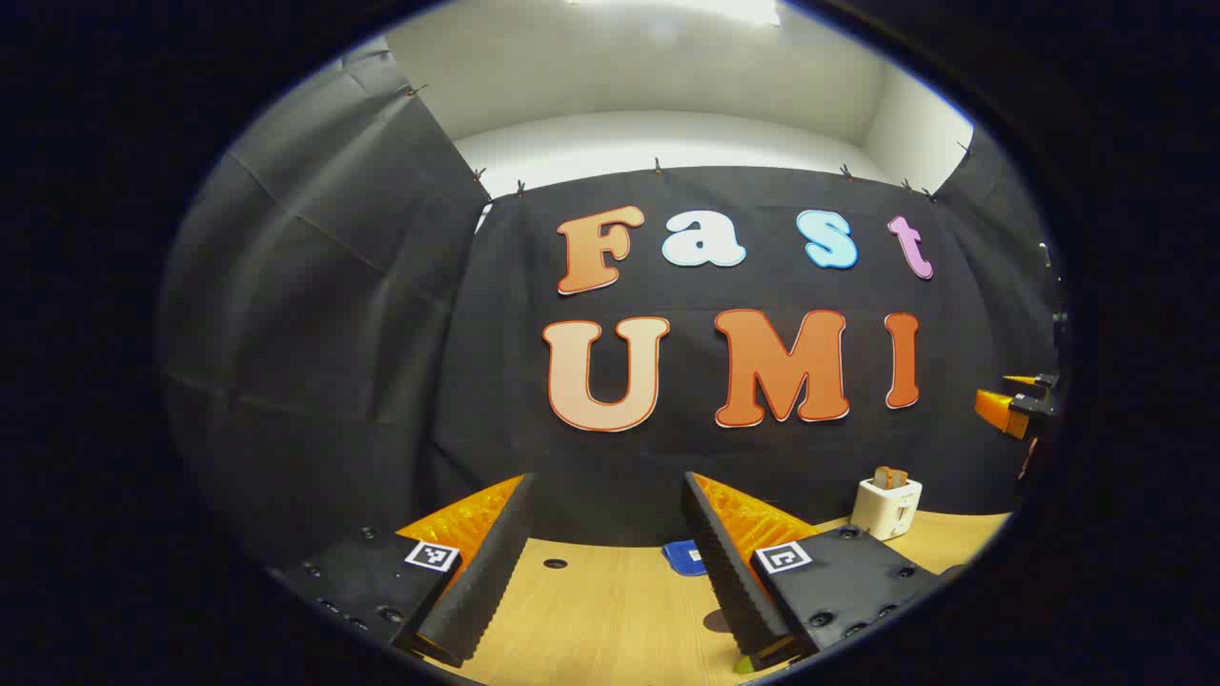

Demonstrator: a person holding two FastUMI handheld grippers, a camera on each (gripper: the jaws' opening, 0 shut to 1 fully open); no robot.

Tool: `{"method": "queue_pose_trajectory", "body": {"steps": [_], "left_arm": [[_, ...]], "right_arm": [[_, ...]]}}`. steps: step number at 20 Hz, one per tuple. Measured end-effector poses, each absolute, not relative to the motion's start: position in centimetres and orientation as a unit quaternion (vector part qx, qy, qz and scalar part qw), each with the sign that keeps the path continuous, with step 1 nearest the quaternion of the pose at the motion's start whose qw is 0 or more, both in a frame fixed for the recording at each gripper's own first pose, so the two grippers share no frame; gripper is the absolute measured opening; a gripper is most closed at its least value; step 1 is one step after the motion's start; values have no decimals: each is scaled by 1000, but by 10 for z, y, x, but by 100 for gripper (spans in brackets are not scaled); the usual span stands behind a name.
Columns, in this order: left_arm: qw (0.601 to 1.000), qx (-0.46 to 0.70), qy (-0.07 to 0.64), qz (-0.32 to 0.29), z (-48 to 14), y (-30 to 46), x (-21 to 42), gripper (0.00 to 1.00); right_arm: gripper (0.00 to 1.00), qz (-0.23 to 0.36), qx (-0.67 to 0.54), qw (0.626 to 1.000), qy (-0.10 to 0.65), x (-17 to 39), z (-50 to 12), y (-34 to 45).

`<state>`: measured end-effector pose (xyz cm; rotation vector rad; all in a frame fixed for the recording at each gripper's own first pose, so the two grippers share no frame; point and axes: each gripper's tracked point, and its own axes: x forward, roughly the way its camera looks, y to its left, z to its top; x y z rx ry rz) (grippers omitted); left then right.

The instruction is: Open the teacup lid with one hand, grasp the water bottle and pour water into the teacup with the other hand; after pouring, place the water bottle on the coaster and then close the teacup lid.

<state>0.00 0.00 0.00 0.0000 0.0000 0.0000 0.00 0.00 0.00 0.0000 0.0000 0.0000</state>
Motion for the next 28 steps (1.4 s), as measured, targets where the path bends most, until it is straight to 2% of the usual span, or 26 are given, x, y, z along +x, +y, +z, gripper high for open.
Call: {"method": "queue_pose_trajectory", "body": {"steps": [4, 5, 8, 11, 12, 13, 17, 22, 28], "left_arm": [[1000, -13, -16, -4, -4, -30, -19, 97], [1000, -11, -17, -2, -3, -36, -22, 99], [999, 17, -40, 19, 8, -42, -24, 97], [998, 18, -43, 29, 10, -50, -22, 99], [998, 13, -43, 38, 11, -45, -21, 96], [999, 6, -35, 30, 7, -51, -21, 96], [999, -34, -8, 0, -10, -58, -18, 95], [998, -51, -4, -31, -11, -74, -17, 97], [998, -19, -1, -66, -31, -101, -28, 97]], "right_arm": [[96, 56, 5, 998, -9, -23, -8, 16], [96, 75, -5, 997, -8, -31, -12, 22], [94, 64, -53, 996, -22, -37, -13, 13], [93, 82, -37, 996, -13, -51, -18, 25], [92, 87, -26, 996, -11, -54, -18, 25], [89, 87, -17, 996, -12, -54, -16, 24], [88, 90, -14, 996, -11, -51, -17, 24], [98, 93, -7, 996, 6, -52, -31, 34], [91, 136, 33, 989, 52, -66, -73, 52]]}}
